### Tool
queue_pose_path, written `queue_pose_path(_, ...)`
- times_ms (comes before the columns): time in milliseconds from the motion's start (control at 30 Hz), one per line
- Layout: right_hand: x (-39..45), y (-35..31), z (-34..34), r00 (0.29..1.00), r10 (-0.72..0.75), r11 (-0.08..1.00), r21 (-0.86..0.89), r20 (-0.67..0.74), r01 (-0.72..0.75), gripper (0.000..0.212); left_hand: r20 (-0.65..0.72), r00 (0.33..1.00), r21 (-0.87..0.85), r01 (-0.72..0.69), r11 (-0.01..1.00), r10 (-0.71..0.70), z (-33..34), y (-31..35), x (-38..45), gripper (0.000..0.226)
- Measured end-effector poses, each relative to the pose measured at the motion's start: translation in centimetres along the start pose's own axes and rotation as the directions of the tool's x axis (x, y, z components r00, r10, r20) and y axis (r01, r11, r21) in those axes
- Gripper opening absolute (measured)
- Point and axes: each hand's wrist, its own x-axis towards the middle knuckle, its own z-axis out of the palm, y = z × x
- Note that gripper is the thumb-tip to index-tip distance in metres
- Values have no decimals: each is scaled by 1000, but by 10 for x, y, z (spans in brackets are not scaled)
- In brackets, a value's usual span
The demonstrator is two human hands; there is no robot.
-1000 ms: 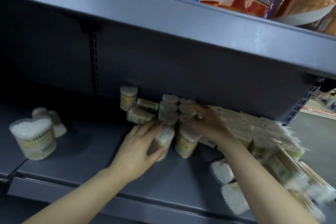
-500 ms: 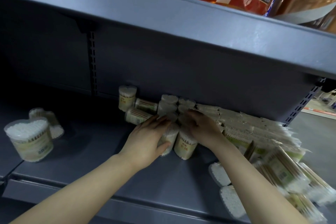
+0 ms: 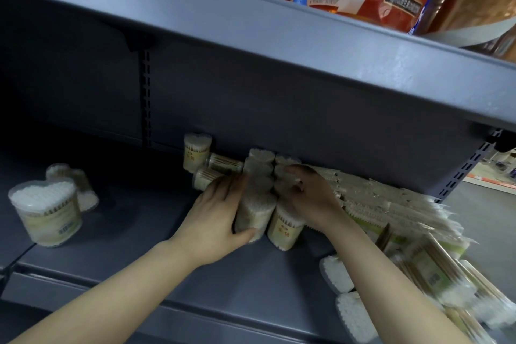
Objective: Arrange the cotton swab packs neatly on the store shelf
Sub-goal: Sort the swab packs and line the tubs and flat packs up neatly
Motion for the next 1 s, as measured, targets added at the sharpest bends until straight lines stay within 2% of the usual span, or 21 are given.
queue_pose_path(133, 8, -10, 2, 998, -51, 998, -40, -44, 49, 29, 12, 996, 53, 89, 995, -90, -10, -16, -13, 91)
queue_pose_path(267, 19, -29, 13, 991, -106, 994, 22, -81, 108, 37, -8, 981, 90, 195, 977, -195, -22, -37, -28, 78)
queue_pose_path(333, 24, -41, 20, 992, -112, 994, 3, -67, 112, 35, -58, 973, 130, 230, 964, -224, -29, -49, -33, 66)
queue_pose_path(433, 31, -58, 32, 993, -119, 984, -130, 11, 119, 38, -136, 978, 269, 189, 944, -157, -38, -71, -35, 46)
queue_pose_path(567, 38, -72, 52, 992, -74, 919, -379, 105, 109, 30, -101, 989, 344, 134, 929, -105, -54, -87, -37, 36)
queue_pose_path(633, 42, -75, 64, 988, 2, 903, -425, 154, 64, 36, -65, 992, 297, 126, 947, -111, -59, -92, -39, 32)
queue_pose_path(733, 44, -78, 73, 978, 94, 872, -489, 187, 10, 44, -55, 997, 357, 68, 932, -51, -66, -102, -37, 23)
queue_pose_path(833, 47, -78, 77, 974, 108, 838, -545, 198, 18, 39, -40, 998, 415, 69, 907, -58, -77, -107, -33, 14)
queue_pose_path(900, 48, -78, 79, 970, 102, 805, -591, 220, 49, 36, 7, 992, 398, 112, 910, -125, -81, -105, -32, 18)
queue_pose_path(1000, 49, -79, 83, 962, 88, 775, -624, 257, 96, 34, 64, 987, 419, 104, 902, -144, -78, -109, -29, 32)
